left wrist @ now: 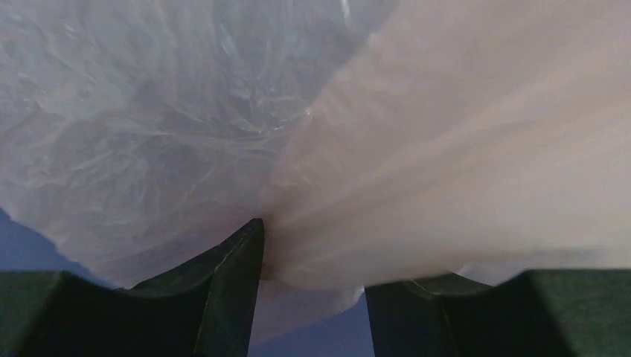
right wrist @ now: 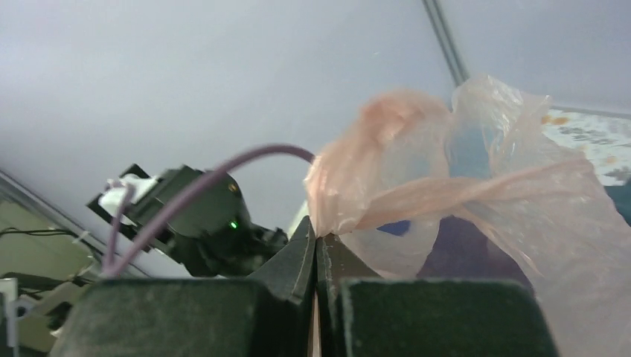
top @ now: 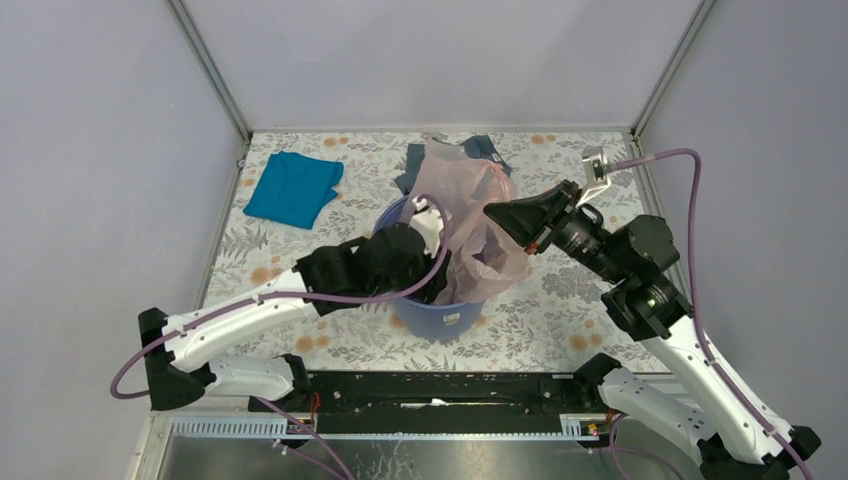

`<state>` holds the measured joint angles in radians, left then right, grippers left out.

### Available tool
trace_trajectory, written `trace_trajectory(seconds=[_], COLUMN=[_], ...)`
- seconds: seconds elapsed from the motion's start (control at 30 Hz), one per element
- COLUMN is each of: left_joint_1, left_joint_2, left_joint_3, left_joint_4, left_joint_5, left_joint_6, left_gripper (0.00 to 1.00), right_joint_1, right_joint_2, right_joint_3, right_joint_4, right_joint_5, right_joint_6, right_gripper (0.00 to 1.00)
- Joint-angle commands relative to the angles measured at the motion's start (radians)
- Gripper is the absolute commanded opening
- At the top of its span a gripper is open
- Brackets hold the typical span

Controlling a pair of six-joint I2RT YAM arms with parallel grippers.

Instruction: Put the trash bags into the trash bin

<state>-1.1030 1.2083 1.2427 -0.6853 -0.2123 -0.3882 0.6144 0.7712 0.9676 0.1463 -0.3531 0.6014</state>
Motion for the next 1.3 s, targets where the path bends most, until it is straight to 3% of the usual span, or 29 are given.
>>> trace_trajectory(seconds=[0.0, 0.13, 0.27, 0.47, 0.67, 0.87, 1.0, 1.13, 1.27], left_joint_1=[0.004, 0.005, 0.006, 0.006, 0.007, 0.013, 0.032, 0.132, 0.213], left_joint_2=[-0.17, -0.278, -0.327, -0.31, -0.248, -0.15, -0.034, 0.078, 0.088], left_joint_3=[-0.07, -0.04, 0.038, 0.189, 0.327, 0.473, 0.552, 0.622, 0.614], left_joint_4=[0.146, 0.126, 0.062, -0.079, -0.105, -0.058, -0.042, -0.044, -0.008], left_joint_5=[0.108, 0.122, 0.139, -0.003, -0.131, -0.231, -0.228, -0.154, -0.091], left_joint_6=[0.019, 0.052, 0.073, 0.041, -0.023, 0.04, 0.056, 0.002, -0.072], left_gripper=[0.56, 0.82, 0.98, 0.99, 0.99, 0.99, 0.99, 0.99, 0.99], right_joint_1=[0.004, 0.005, 0.004, 0.005, 0.004, 0.007, 0.021, 0.063, 0.069], right_joint_2=[0.062, 0.137, 0.212, 0.133, 0.146, 0.19, 0.208, 0.244, 0.303], right_joint_3=[0.034, 0.079, 0.163, 0.123, 0.097, 0.039, -0.029, -0.076, -0.072], right_joint_4=[0.182, 0.153, -0.048, -0.139, -0.104, -0.01, 0.037, 0.251, 0.403], right_joint_5=[-0.094, -0.178, -0.301, -0.293, -0.482, -0.648, -0.641, -0.627, -0.368], right_joint_6=[0.134, 0.139, 0.04, -0.033, -0.028, 0.023, 0.03, 0.12, 0.232], right_gripper=[0.0, 0.0, 0.0, 0.0, 0.0, 0.0, 0.0, 0.0, 0.0])
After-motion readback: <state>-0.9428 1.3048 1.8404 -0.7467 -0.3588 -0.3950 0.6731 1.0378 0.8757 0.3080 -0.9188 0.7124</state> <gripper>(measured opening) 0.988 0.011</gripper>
